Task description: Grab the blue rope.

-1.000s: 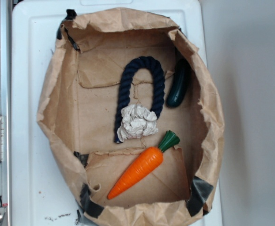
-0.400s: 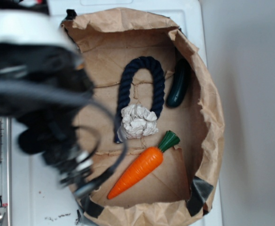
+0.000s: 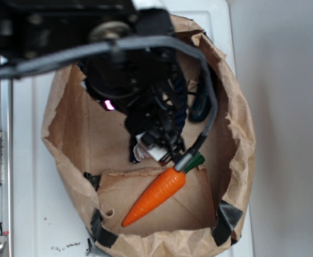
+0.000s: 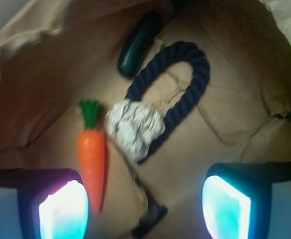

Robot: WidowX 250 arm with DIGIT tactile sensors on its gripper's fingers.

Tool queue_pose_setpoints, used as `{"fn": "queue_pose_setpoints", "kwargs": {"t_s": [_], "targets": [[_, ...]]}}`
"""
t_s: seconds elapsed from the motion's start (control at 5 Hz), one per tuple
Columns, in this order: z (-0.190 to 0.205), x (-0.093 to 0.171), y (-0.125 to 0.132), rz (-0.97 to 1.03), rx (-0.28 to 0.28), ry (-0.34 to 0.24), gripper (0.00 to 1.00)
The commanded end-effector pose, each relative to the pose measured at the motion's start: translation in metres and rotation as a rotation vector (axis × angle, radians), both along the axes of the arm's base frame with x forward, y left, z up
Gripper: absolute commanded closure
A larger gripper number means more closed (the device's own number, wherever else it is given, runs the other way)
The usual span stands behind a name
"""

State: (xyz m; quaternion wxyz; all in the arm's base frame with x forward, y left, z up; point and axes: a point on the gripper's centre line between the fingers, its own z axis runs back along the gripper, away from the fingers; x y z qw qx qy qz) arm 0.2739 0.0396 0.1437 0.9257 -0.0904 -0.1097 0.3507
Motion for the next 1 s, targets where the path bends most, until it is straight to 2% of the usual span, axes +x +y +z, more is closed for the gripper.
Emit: {"fn": "queue_pose_setpoints", "kwargs": {"t_s": [0.0,0.2,0.8], "targets": [[-0.0056,0.0283,0.0298,0.047,0.074,-0.093,0.00],[-0.0082,0.0328,0.0267,0.053,0.095,-0.083,0.00],[-0.0082,0.0328,0.0267,0.053,0.095,-0.083,0.00]]}}
